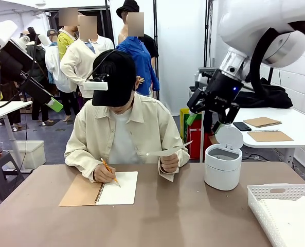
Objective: Sort the paper based on its condition.
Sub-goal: If a person hands you a paper, place it in the Organizing basket , and if it's crumpled, put it in the Trash can.
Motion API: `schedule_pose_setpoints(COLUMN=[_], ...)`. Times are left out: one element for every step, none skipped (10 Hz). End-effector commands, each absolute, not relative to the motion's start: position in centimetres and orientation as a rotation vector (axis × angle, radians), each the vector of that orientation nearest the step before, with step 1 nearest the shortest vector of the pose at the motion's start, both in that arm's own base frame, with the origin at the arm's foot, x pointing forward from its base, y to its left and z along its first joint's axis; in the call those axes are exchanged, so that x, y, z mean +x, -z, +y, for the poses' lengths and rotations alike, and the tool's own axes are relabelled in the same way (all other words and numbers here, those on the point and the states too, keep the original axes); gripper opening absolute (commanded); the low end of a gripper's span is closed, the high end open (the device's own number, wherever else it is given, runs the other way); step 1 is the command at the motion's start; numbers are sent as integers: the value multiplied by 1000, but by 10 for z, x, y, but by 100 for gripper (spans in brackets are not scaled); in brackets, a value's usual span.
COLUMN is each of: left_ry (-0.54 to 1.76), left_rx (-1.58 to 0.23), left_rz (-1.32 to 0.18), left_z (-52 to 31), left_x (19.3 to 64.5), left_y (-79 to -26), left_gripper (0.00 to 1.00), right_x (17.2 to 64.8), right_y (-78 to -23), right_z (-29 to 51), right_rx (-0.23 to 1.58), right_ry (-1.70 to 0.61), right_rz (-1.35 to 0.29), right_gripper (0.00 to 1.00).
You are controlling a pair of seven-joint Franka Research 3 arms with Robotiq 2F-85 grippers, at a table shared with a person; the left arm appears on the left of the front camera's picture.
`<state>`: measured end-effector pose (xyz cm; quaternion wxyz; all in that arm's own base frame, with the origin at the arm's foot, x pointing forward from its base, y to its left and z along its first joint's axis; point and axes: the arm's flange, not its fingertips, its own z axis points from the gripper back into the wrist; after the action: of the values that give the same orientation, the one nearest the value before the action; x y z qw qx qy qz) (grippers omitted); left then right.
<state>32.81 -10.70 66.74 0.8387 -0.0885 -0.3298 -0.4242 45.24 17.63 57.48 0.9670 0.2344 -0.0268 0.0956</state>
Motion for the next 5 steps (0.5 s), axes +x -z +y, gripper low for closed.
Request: schedule_pose_setpoints(left_ry=[892,892,892,892,892], left_rx=[-188,-188,-188,-188,-188], left_rz=[-701,-701,-701,-701,-701], left_z=[-107,-107,-107,-107,-107], left_x=[329,329,329,329,329], left_y=[-668,-668,-668,-668,-668], left_gripper=[100,100,100,100,100], right_x=[463,452,452,452,458], right_y=[-569,-575,-575,-575,-568], right_z=[182,176,176,176,176], right_rx=[530,474,474,474,498], right_ry=[-93,-193,-193,-193,-151], right_rz=[-49,-54,-54,-54,-36], right_gripper=[100,100,100,100,100])
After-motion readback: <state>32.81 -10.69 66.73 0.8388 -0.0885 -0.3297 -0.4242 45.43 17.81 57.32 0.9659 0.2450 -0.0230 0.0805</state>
